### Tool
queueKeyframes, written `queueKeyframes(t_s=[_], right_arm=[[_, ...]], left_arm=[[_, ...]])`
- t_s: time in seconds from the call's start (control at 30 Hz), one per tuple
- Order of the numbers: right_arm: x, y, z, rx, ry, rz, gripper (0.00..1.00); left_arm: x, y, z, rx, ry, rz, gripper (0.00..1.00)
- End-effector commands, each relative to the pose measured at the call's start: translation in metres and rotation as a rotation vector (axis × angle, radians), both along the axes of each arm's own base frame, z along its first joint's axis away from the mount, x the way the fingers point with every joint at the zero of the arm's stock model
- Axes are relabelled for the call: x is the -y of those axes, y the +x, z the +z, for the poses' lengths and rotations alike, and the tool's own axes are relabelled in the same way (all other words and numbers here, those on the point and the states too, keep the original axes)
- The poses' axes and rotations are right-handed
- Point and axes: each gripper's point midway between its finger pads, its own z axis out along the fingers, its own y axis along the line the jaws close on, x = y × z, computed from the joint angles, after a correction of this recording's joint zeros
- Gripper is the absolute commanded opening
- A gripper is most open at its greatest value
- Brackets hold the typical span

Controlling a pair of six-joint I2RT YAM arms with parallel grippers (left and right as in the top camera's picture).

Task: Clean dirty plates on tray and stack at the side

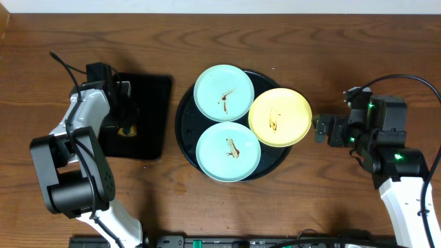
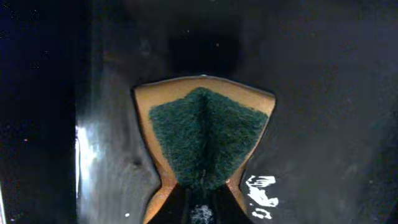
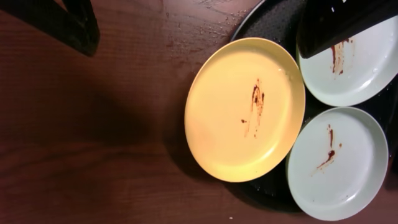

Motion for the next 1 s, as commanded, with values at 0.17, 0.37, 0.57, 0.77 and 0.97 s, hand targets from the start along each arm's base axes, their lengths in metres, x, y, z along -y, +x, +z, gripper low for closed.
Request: queueKeyframes(t_s=[0.17, 0.37, 0.57, 0.77, 0.97], right_arm=[[0.007, 0.003, 0.006, 0.012, -0.024, -0.031, 0.99], [0.013, 0.003, 0.005, 0.010, -0.053, -0.055, 0.99], [0.013, 0.003, 0.005, 0.010, -0.053, -0.055, 0.99], [0.013, 0.003, 0.005, 0.009, -0.053, -0.055, 0.99], [0.013, 0.002, 0.005, 0.006, -0.053, -0.055, 0.99]], left_arm=[[0.036, 0.002, 0.003, 0.015, -0.130, -0.048, 0.07], [0.062, 0.002, 0.010, 0.017, -0.157, -0.110, 0.07], [0.075, 0.001, 0.010, 0.004, -0.163, -0.116, 0.08], [0.097, 0.002, 0.015, 0.020, -0.280, -0.125, 0.08], [0.106, 0.001, 0.016, 0.016, -0.295, -0.145, 0.07]])
